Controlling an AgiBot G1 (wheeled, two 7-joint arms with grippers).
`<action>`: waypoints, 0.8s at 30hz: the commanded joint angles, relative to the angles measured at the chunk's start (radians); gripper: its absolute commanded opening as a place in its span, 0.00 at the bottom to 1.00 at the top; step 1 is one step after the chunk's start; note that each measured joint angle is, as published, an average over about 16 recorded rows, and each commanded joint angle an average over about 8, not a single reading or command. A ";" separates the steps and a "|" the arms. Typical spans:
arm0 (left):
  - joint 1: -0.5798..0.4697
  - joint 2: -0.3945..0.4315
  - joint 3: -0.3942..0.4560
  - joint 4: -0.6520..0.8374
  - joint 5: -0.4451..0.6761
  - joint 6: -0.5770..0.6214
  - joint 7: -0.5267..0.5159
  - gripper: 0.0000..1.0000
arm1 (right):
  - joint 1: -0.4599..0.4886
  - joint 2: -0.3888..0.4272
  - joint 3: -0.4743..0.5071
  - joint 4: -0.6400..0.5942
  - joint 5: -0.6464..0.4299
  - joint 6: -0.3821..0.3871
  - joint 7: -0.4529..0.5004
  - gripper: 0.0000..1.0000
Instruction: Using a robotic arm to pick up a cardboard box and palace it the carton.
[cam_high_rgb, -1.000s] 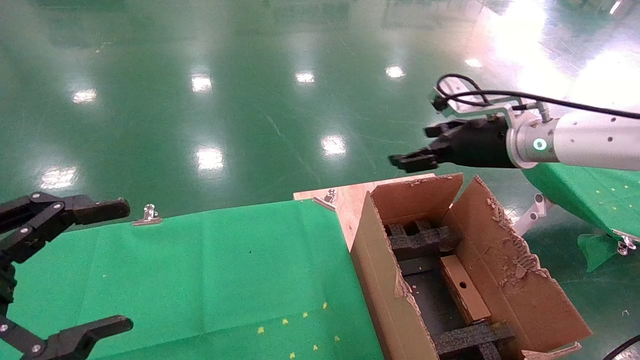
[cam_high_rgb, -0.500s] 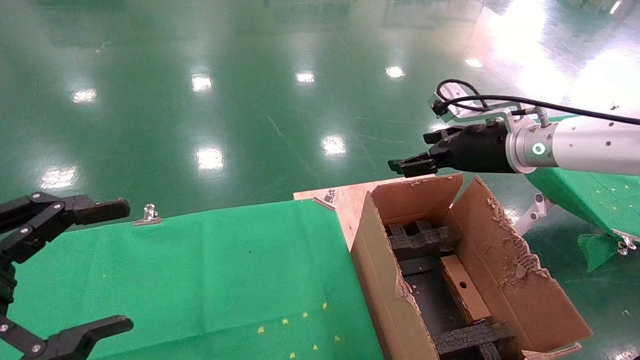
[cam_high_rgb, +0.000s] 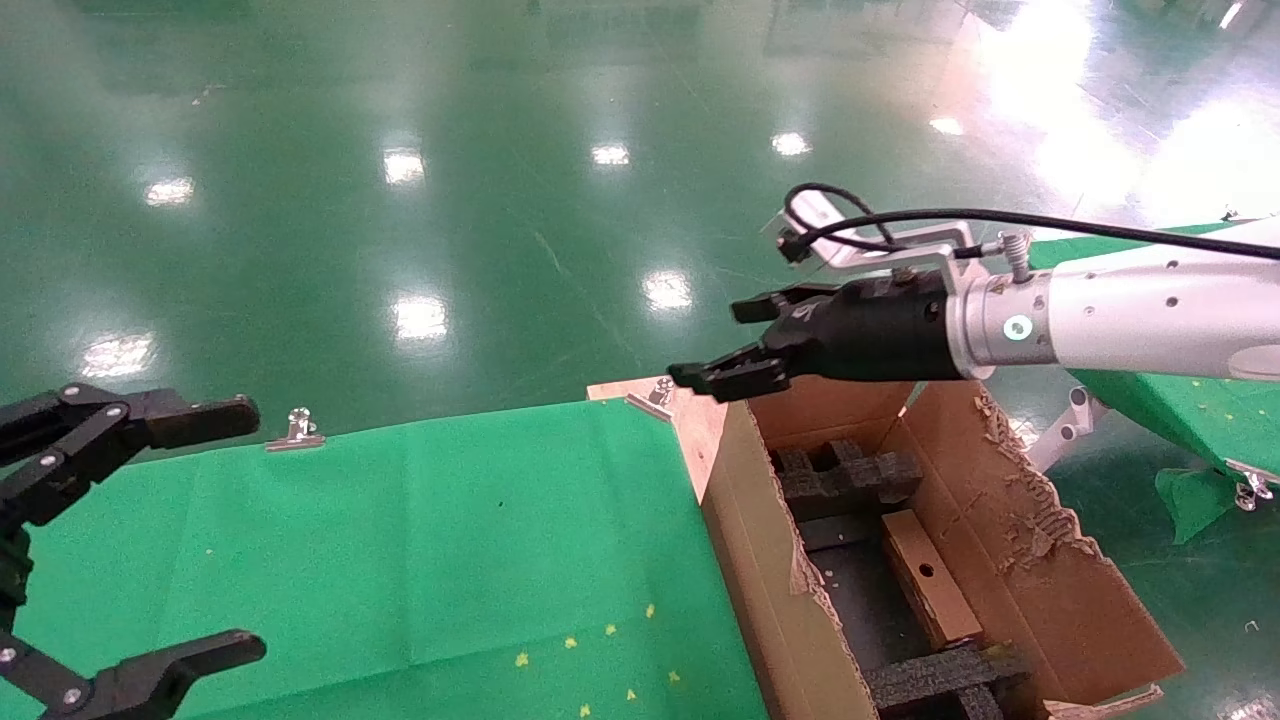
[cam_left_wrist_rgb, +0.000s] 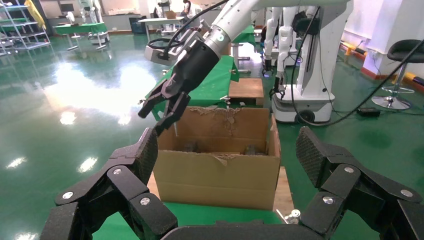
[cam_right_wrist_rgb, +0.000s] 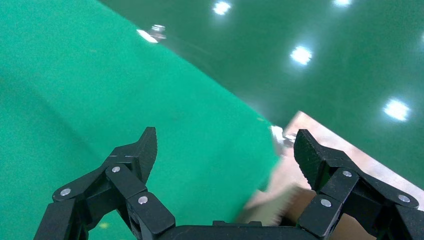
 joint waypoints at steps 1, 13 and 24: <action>0.000 0.000 0.000 0.000 0.000 0.000 0.000 1.00 | -0.033 -0.003 0.052 0.005 0.012 -0.030 -0.022 1.00; 0.000 0.000 0.000 0.000 0.000 0.000 0.000 1.00 | -0.232 -0.021 0.365 0.037 0.081 -0.211 -0.154 1.00; 0.000 0.000 0.000 0.000 0.000 0.000 0.000 1.00 | -0.414 -0.038 0.652 0.066 0.144 -0.376 -0.274 1.00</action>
